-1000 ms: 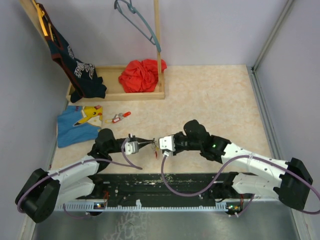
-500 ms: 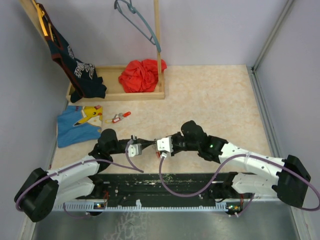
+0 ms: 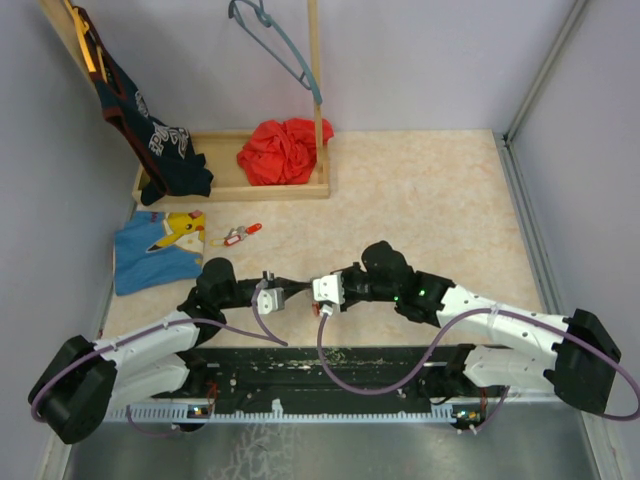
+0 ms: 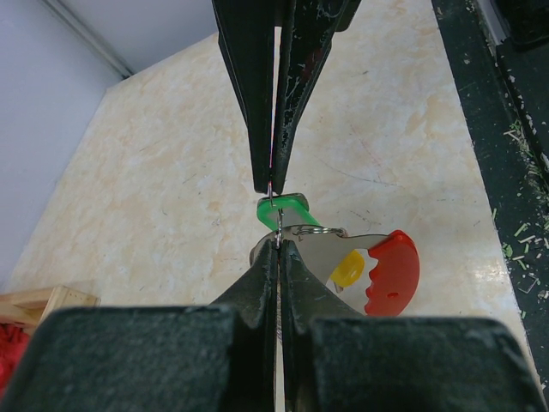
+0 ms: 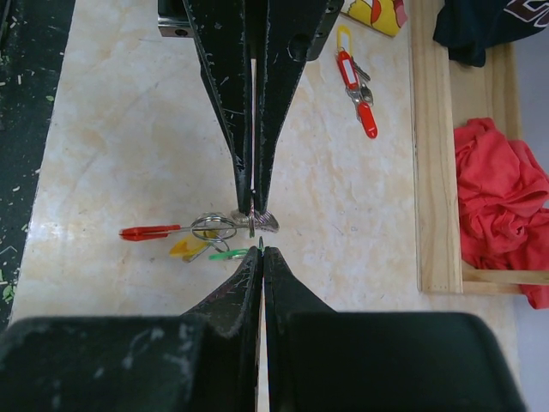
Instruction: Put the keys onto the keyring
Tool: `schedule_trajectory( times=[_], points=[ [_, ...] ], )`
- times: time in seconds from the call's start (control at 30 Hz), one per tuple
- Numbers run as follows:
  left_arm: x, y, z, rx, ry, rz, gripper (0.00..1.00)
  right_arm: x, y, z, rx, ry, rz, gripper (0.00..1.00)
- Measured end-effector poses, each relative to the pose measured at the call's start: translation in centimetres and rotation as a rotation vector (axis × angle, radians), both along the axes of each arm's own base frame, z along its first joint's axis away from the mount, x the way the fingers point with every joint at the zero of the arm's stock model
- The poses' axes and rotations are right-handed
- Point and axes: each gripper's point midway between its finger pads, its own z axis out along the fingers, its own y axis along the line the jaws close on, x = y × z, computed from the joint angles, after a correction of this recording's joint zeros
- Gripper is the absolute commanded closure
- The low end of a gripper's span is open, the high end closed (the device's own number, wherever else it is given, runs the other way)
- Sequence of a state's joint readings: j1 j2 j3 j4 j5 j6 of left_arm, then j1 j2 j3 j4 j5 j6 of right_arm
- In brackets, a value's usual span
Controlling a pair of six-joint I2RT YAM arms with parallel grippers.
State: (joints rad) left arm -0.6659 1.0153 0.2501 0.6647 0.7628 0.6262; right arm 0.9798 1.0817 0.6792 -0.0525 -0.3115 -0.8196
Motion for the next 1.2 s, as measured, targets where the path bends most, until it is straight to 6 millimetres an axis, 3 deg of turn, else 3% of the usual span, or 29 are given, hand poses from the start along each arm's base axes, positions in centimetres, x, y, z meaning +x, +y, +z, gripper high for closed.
schedule_trajectory(
  times=[1.2],
  points=[
    [0.15,0.05,0.09,-0.002,-0.003,0.010,1.00,-0.29,-0.09,-0.36,-0.007,0.026,-0.003,1.00]
  ],
)
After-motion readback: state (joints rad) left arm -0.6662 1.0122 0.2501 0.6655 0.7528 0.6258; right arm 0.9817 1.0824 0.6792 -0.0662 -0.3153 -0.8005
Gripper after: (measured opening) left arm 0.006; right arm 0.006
